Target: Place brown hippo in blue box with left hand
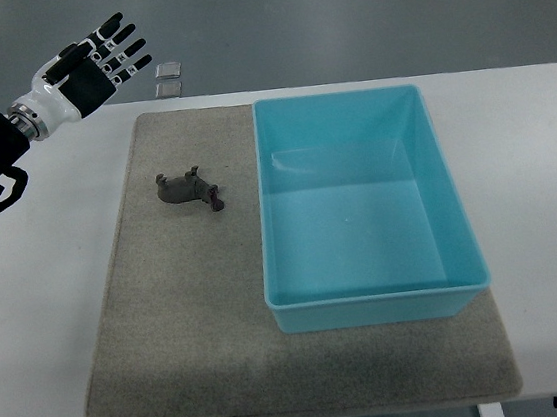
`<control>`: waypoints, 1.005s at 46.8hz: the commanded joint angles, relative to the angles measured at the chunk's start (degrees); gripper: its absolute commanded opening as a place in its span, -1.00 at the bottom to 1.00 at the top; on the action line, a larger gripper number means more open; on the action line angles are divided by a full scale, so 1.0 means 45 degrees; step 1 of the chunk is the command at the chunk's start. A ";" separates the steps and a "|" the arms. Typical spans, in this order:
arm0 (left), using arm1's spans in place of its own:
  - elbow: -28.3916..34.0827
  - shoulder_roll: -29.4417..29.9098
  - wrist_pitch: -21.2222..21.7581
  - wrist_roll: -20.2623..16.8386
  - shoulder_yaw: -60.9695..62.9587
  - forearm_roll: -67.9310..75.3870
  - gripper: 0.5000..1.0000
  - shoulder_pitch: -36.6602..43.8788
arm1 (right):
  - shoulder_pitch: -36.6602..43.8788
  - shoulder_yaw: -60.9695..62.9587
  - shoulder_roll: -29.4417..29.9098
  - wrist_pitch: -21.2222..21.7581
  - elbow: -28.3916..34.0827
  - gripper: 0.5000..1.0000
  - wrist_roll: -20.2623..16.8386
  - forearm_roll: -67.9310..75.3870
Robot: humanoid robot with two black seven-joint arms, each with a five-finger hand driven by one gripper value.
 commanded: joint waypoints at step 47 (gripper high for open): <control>-0.0561 0.0448 -0.0295 -0.1712 0.0158 0.4373 0.99 -0.0144 | 0.0001 0.0000 0.0000 0.0000 -0.0019 0.74 0.0000 -0.0007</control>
